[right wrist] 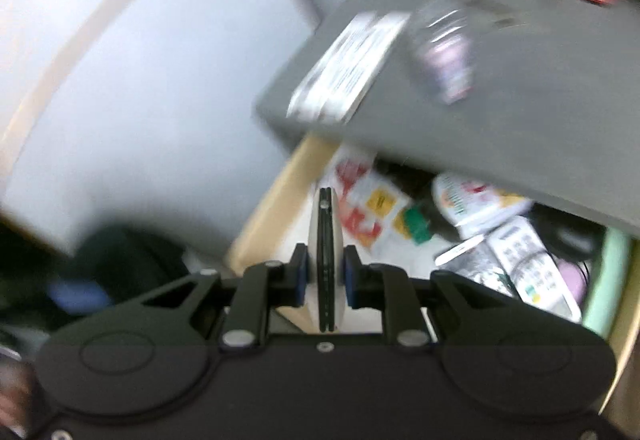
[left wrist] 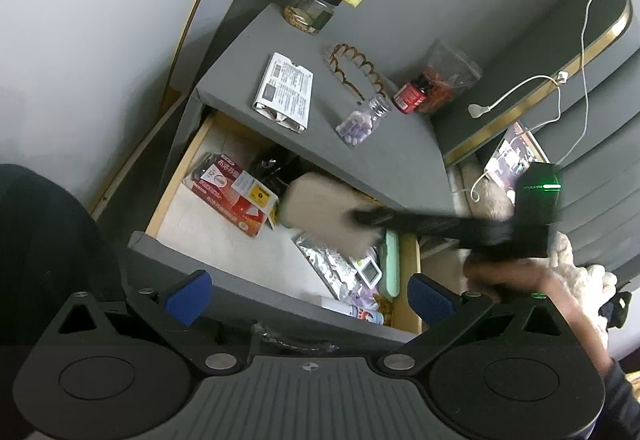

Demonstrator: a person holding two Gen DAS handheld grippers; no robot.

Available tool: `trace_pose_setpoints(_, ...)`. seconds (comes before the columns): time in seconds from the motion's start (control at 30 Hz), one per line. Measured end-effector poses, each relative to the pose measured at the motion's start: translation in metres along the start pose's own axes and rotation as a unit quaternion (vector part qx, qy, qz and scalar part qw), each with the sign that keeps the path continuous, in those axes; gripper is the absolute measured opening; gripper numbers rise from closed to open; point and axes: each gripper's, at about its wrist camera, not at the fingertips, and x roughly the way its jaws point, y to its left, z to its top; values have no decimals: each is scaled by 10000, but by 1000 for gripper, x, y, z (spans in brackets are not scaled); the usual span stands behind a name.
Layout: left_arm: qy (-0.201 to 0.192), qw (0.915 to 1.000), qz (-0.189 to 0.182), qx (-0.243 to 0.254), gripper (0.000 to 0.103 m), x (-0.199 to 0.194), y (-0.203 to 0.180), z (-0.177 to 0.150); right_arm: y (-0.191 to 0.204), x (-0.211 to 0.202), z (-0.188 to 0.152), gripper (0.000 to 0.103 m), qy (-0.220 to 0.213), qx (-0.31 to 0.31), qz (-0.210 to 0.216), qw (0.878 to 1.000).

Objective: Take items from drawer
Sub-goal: 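Lift the glasses case and lay it on the nightstand top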

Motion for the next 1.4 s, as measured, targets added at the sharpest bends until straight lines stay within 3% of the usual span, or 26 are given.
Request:
trace_pose_setpoints(0.07,4,10000,-8,1,103,1,-1,0,-13,-34,7,16,-424,554,32,9976)
trace_pose_setpoints(0.2,39,9999,-24,107,103,2,-6,-3,-55,-59,28,16,-1396,1529,-217,9781)
trace_pose_setpoints(0.37,37,9998,-65,177,103,1,-10,-5,-97,-11,35,16,-2069,2292,-555,9495)
trace_pose_setpoints(0.47,21,9998,-41,202,103,0,-11,-6,-101,-1,29,17,-2103,2388,-532,9465)
trace_pose_setpoints(0.57,3,9998,-5,199,103,-1,-10,-7,-86,12,31,25,-1919,1905,-949,9581)
trace_pose_setpoints(0.67,8,9998,7,201,103,-1,-10,-6,-62,1,41,37,-1763,974,-1839,9621)
trace_pose_setpoints(0.73,6,9998,10,219,103,0,-10,-6,-55,-15,42,55,-1808,738,-2030,9595)
trace_pose_setpoints(0.87,38,9997,-3,228,103,1,-11,-6,-47,-32,43,56,-1844,596,-2165,9569)
trace_pose_setpoints(1.03,69,9996,-11,261,103,3,-12,-7,-40,-38,48,66,-1809,544,-2241,9561)
trace_pose_setpoints(1.4,51,9996,-36,289,103,2,-13,-7,-28,37,54,73,-1002,161,-3136,9441)
